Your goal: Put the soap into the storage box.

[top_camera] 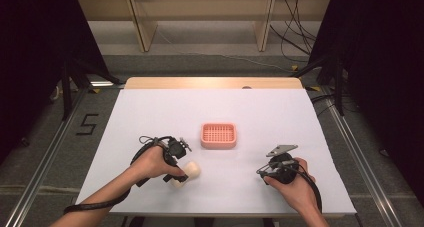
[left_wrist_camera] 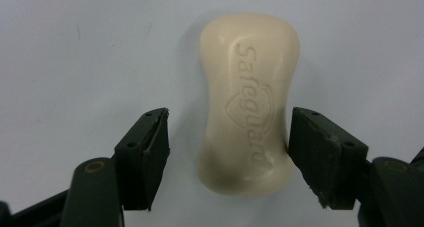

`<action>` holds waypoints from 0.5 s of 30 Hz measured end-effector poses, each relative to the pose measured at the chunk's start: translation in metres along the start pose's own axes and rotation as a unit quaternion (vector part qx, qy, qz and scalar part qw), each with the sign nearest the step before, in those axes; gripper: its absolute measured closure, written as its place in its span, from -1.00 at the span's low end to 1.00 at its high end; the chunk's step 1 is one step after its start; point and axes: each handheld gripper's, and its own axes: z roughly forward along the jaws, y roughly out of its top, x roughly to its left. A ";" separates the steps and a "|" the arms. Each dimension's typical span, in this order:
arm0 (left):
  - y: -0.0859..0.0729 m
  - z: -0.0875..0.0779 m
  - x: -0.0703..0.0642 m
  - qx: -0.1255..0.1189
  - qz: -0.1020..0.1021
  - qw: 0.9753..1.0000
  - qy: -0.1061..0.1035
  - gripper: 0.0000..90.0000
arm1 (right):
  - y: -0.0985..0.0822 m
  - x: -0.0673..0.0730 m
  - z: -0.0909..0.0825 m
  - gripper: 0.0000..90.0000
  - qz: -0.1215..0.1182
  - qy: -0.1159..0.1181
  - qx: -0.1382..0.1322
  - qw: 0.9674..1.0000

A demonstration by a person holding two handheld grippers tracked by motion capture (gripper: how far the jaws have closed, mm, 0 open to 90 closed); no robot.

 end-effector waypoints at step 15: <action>0.010 0.013 -0.002 0.017 0.004 1.000 -0.004 -0.28 | -0.001 -0.001 0.001 -0.09 -0.006 -0.001 -0.004 1.000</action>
